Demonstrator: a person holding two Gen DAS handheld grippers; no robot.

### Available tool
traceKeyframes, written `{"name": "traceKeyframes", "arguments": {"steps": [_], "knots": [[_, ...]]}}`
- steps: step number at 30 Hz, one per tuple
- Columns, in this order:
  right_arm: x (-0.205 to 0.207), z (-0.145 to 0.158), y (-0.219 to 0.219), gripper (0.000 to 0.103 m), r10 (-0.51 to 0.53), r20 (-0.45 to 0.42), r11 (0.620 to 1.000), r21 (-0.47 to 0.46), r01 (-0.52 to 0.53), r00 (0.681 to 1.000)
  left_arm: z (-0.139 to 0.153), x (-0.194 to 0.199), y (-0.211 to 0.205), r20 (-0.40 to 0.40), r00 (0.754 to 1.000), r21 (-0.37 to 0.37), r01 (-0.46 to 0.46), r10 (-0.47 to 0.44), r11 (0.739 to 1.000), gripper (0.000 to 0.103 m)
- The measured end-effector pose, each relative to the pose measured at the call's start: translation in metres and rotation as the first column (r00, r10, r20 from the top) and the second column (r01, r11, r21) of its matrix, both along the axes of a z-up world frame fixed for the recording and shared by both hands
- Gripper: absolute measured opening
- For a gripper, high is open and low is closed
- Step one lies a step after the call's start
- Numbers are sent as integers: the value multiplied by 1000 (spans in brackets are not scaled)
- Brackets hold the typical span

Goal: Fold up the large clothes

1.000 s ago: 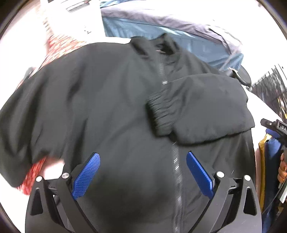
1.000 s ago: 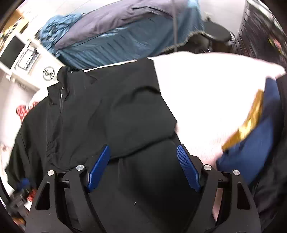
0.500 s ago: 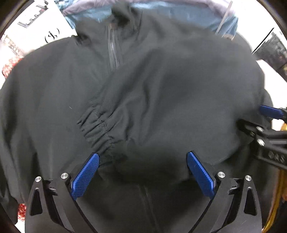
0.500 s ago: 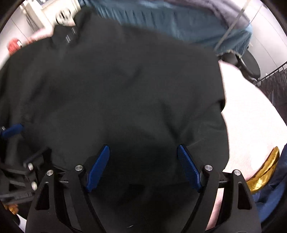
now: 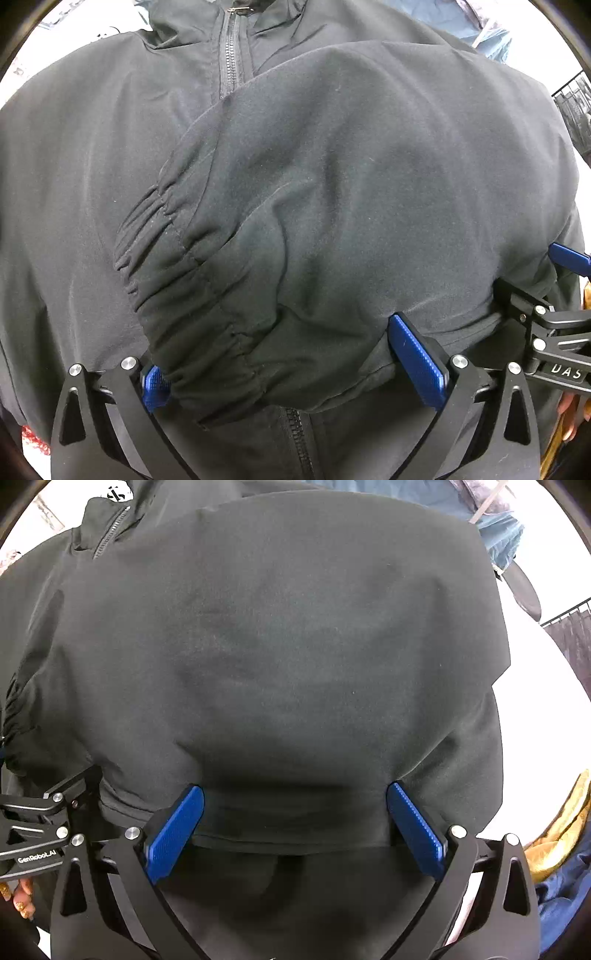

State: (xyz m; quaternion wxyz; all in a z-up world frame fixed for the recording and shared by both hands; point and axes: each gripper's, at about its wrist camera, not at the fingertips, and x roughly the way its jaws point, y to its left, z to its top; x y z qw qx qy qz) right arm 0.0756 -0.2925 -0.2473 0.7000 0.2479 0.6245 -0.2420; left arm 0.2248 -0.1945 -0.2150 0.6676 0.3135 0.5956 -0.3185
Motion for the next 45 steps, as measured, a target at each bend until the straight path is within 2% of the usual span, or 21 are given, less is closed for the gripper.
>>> {"name": "traceKeyframes", "arguments": {"steps": [4, 6, 8, 12, 15, 17, 24, 27, 30, 35, 38, 39, 40, 41, 42, 43, 44, 45], "knots": [[2, 7, -1, 98, 0, -62, 1000, 26, 2, 998, 3, -8, 16, 7, 1000, -17, 6, -6, 1000, 99], [0, 24, 2, 98, -7, -6, 1000, 8, 7, 1000, 8, -11, 21, 0, 1000, -5, 11, -11, 1000, 98], [-6, 44, 11, 98, 11, 75, 999, 34, -13, 997, 15, -11, 31, -16, 1000, 8, -16, 16, 1000, 97], [-28, 67, 38, 98, 21, 150, 993, 112, -38, 988, 48, -19, 64, 30, 997, -93, -70, 73, 993, 97], [-45, 67, 68, 98, 22, 155, 985, 164, -48, 988, 67, -27, 100, 12, 992, -151, -120, 123, 981, 97], [-55, 63, 90, 98, 35, 145, 979, 194, -63, 989, 74, -34, 123, 10, 990, -163, -139, 143, 977, 97], [-91, 43, 142, 98, 108, 76, 958, 259, -124, 991, 89, -52, 204, 63, 984, -135, -158, 168, 978, 97], [-100, 45, 152, 98, 140, 77, 952, 262, -156, 987, 95, -50, 247, 61, 971, -138, -221, 231, 966, 97], [-105, 48, 156, 98, 155, 84, 949, 265, -173, 984, 105, -40, 293, 68, 940, -163, -320, 334, 933, 97], [-98, 49, 176, 98, 175, 86, 946, 263, -192, 981, 131, -9, 362, 95, 847, -252, -489, 524, 835, 97], [-100, 57, 184, 98, 193, 103, 946, 246, -213, 976, 156, 15, 402, 152, 759, -340, -562, 633, 755, 97], [-98, 60, 184, 98, 198, 109, 946, 238, -218, 974, 164, 21, 412, 177, 734, -359, -572, 656, 737, 97], [-91, 70, 190, 98, 201, 112, 947, 232, -222, 973, 170, 26, 419, 202, 719, -375, -571, 665, 730, 97], [-85, 73, 188, 98, 203, 114, 947, 229, -224, 973, 174, 31, 426, 232, 712, -388, -557, 663, 734, 97], [-84, 74, 189, 98, 204, 114, 948, 226, -225, 972, 175, 38, 422, 257, 716, -386, -540, 650, 748, 97], [-84, 75, 189, 98, 204, 112, 949, 223, -225, 973, 174, 43, 422, 278, 722, -377, -525, 634, 763, 97], [-84, 76, 190, 98, 204, 110, 949, 223, -224, 973, 170, 52, 421, 295, 742, -351, -503, 603, 790, 97], [-86, 76, 189, 98, 202, 107, 949, 225, -222, 973, 165, 57, 418, 291, 757, -333, -493, 585, 804, 97]]}}
